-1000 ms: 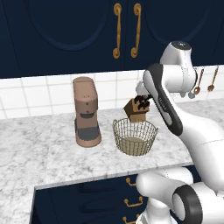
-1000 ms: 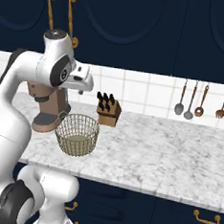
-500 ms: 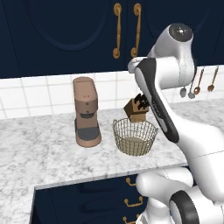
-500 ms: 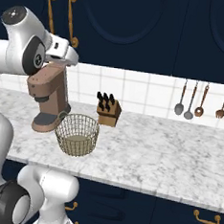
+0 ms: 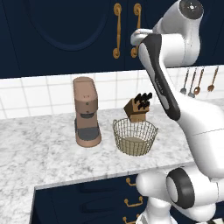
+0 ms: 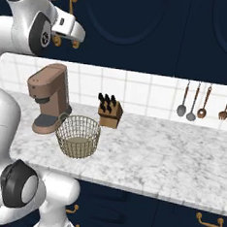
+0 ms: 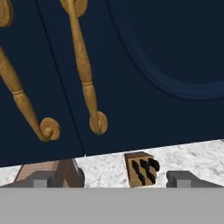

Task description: Open the cabinet, pick up the bread from the cabinet and place it in the basket. Then move the basket to the dining counter.

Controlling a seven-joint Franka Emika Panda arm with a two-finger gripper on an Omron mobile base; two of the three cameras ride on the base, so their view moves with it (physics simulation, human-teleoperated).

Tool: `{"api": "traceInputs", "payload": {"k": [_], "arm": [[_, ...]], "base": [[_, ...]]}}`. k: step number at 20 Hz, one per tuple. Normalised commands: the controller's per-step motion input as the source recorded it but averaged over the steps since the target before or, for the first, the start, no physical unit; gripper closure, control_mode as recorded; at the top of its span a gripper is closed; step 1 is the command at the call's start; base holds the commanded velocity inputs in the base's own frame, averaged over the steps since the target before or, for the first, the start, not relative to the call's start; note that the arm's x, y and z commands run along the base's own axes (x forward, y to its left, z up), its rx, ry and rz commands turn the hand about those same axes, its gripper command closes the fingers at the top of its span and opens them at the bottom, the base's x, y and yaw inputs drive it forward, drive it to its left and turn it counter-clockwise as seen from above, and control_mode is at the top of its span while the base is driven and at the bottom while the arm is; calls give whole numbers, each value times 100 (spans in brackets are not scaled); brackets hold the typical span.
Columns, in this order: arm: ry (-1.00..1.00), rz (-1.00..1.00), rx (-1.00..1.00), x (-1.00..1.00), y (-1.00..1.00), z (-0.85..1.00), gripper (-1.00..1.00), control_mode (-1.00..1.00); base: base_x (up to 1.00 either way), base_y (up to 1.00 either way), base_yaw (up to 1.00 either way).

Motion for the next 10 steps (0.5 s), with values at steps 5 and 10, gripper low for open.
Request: {"api": "traceInputs", "payload": {"k": [5,10], "arm": [[1,3,1,50,3,12,-100,-100],[0,0,0,54,6,0,-100,-100]], "base": [[0,0,0],[0,0,0]]}}
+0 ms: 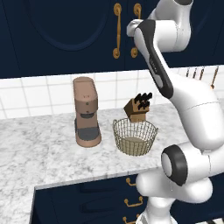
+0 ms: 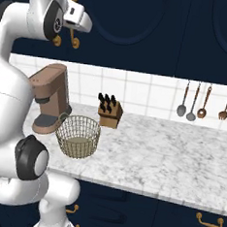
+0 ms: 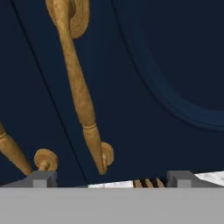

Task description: Open the cabinet, pick up the bread from the cabinet and place it in the basket. Then move the basket to the dining counter.

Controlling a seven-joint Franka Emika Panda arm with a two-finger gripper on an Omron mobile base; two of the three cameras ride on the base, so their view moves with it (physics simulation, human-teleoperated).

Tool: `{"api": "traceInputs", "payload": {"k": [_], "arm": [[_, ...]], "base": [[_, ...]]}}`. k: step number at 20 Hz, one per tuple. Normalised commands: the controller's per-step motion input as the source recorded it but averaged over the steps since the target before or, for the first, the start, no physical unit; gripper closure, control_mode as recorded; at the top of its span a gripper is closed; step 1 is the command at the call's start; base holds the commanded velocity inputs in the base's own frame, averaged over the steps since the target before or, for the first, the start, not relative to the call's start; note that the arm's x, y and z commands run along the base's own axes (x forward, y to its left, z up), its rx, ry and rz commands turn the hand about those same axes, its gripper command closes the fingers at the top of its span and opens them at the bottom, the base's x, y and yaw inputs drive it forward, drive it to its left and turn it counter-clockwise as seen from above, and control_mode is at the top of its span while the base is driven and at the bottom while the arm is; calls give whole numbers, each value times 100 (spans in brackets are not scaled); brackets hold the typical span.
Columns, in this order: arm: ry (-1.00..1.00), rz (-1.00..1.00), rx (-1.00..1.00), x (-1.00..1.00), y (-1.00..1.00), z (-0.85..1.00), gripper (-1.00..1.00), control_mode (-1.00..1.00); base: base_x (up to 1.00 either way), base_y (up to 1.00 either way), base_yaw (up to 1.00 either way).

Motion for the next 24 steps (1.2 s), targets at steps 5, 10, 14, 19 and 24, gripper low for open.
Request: {"api": "traceInputs", "payload": {"k": [5,10,14,19,24], "arm": [[0,0,-1,46,17,0,-100,-100],[0,-1,-2,48,11,-1,-100,-100],[0,0,0,53,0,-10,-100,-100],[-7,0,-3,44,0,-18,-100,-100],[-21,0,0,38,0,-23,-100,-100]], "base": [[0,0,0],[0,0,0],[0,0,0],[0,0,0],[0,0,0]]}}
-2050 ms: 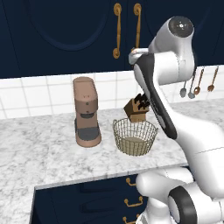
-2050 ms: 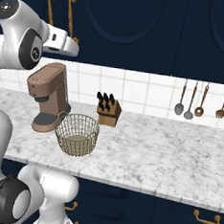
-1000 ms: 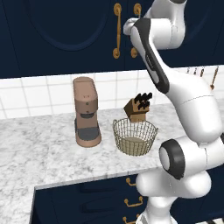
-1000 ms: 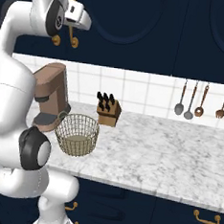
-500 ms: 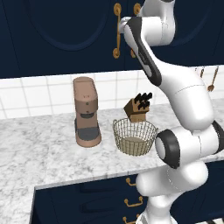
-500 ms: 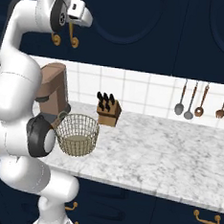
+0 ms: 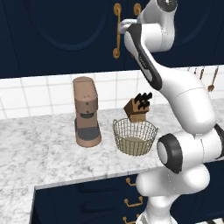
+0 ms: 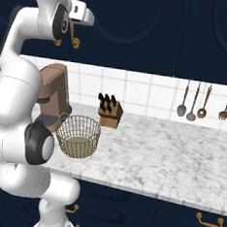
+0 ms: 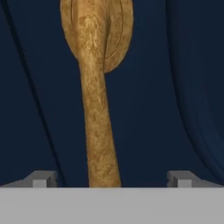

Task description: Open the cabinet, pick up the bread from the cabinet and place it in the basket. Then move the basket to the dining counter.

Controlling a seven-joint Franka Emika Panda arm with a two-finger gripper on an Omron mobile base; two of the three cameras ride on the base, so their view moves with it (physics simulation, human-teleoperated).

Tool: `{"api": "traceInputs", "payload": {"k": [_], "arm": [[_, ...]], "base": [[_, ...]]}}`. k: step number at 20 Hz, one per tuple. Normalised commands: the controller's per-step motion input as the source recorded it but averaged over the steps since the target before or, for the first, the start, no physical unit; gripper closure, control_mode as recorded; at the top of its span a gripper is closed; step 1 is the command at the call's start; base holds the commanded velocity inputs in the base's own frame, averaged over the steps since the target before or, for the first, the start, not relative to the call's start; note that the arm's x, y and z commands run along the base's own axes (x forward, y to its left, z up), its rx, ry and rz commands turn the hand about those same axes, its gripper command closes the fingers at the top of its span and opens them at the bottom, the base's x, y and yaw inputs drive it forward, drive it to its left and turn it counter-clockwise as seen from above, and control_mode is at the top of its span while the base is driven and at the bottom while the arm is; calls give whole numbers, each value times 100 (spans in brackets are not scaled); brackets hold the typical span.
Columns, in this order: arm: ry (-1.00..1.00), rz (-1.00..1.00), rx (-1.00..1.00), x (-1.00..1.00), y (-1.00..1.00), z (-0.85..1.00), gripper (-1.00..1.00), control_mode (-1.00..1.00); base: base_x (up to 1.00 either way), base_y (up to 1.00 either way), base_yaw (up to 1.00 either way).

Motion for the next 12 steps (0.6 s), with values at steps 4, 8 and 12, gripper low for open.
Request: {"api": "traceInputs", "payload": {"k": [4,8,12], "arm": [[-3,0,0,54,0,0,100,-100],[-3,0,0,50,1,-5,100,-100],[-2,-1,1,-12,-2,-4,100,-100]], "base": [[0,0,0],[0,0,0],[0,0,0]]}}
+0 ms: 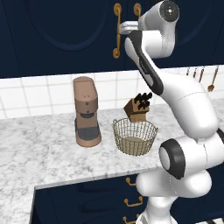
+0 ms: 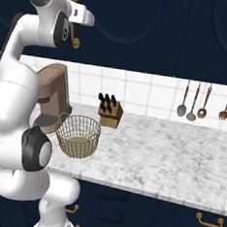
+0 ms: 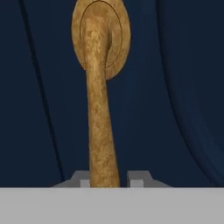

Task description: Open the cabinet, pick up the bread from the cabinet and place it in the basket. Then move the basket to the dining counter.

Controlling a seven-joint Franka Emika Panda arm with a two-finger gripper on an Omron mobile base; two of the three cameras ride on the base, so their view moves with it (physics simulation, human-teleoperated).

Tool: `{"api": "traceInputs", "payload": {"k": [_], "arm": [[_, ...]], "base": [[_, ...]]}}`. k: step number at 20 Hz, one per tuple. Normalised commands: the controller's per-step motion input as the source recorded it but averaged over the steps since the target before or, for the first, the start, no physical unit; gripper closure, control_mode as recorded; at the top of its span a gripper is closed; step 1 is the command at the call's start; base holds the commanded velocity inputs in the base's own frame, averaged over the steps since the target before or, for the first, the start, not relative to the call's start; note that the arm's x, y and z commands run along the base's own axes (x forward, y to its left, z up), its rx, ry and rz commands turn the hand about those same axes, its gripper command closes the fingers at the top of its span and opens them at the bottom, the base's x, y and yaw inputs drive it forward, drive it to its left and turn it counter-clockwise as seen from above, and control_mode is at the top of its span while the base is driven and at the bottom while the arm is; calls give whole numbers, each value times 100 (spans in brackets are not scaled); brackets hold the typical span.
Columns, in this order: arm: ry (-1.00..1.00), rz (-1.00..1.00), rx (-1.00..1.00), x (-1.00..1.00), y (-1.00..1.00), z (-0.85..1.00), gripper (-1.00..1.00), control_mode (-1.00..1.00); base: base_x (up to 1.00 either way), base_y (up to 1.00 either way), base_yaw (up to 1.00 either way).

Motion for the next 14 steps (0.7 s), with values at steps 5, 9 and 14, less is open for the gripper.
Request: {"api": "traceInputs", "payload": {"k": [5,9,14], "arm": [[-18,0,0,-100,-43,-1,100,-100],[-9,0,0,-100,-74,0,100,-100],[9,0,4,-100,-90,12,100,-100]], "base": [[0,0,0],[0,0,0],[0,0,0]]}}
